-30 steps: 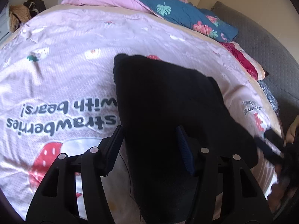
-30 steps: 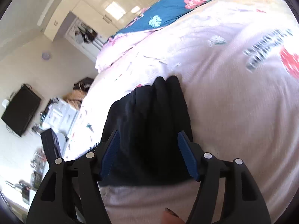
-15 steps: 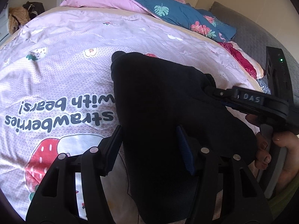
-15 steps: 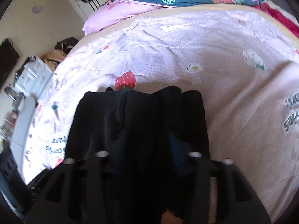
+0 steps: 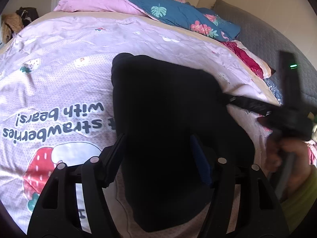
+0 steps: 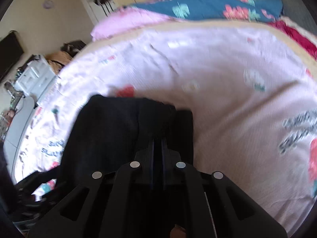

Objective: Fold small clothes

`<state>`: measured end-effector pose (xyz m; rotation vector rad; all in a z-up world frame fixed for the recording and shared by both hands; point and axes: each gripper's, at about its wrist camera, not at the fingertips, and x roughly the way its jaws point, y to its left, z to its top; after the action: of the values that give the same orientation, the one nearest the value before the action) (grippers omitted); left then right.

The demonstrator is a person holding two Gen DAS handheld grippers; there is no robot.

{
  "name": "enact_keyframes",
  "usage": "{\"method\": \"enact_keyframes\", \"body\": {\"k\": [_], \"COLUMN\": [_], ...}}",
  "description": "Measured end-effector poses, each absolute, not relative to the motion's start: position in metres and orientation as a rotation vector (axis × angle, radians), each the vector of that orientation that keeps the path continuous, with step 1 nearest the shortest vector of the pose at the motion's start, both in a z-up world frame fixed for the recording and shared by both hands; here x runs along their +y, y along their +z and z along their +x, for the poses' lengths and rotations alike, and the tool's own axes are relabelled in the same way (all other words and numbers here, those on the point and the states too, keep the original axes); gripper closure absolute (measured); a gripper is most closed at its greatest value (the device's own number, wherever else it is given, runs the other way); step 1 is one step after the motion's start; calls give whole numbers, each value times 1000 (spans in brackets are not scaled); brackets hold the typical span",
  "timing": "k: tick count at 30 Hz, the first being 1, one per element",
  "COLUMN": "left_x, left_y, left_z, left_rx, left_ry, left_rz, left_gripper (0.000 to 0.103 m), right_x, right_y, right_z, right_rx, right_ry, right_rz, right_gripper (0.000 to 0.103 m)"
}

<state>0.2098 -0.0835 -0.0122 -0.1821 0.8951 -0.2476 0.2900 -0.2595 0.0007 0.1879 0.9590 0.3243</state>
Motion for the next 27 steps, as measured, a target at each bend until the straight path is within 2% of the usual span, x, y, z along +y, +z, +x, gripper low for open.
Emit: {"method": "enact_keyframes", "body": {"k": [2, 3, 4, 5, 13, 14, 16, 17, 23, 27], "left_x": [-86, -86, -83, -81, -73, -72, -70, -70, -73, -86], "left_y": [-15, -16, -17, -18, -24, -24, -24, -24, -11, -7], "left_z": [209, 209, 209, 211, 208, 208, 206, 205, 203, 200], "left_rx": [904, 907, 910, 913, 917, 919, 919, 920, 902, 898], "left_ry": [-240, -239, -238, -236, -239, -240, -242, -241, -272, -280], "left_rz": [-160, -161, -169, -177, -222, -224, -230, -232, -240, -194], "left_gripper": [42, 41, 41, 41, 38, 38, 38, 38, 38, 36], "right_x": [-261, -267, -273, -280, -265, -263, -260, -257, -263, -269], "right_y": [-8, -7, -7, -7, -19, -20, -18, -12, 39, 34], "right_z": [287, 285, 284, 284, 300, 301, 300, 297, 281, 288], "right_rx": [954, 941, 940, 942, 1014, 1016, 1003, 983, 834, 860], "right_ry": [354, 364, 370, 382, 445, 442, 448, 455, 464, 398], "right_rz": [216, 252, 305, 365, 359, 362, 358, 338, 263, 196], "right_gripper": [94, 86, 68, 60, 59, 64, 85, 87, 90, 90]}}
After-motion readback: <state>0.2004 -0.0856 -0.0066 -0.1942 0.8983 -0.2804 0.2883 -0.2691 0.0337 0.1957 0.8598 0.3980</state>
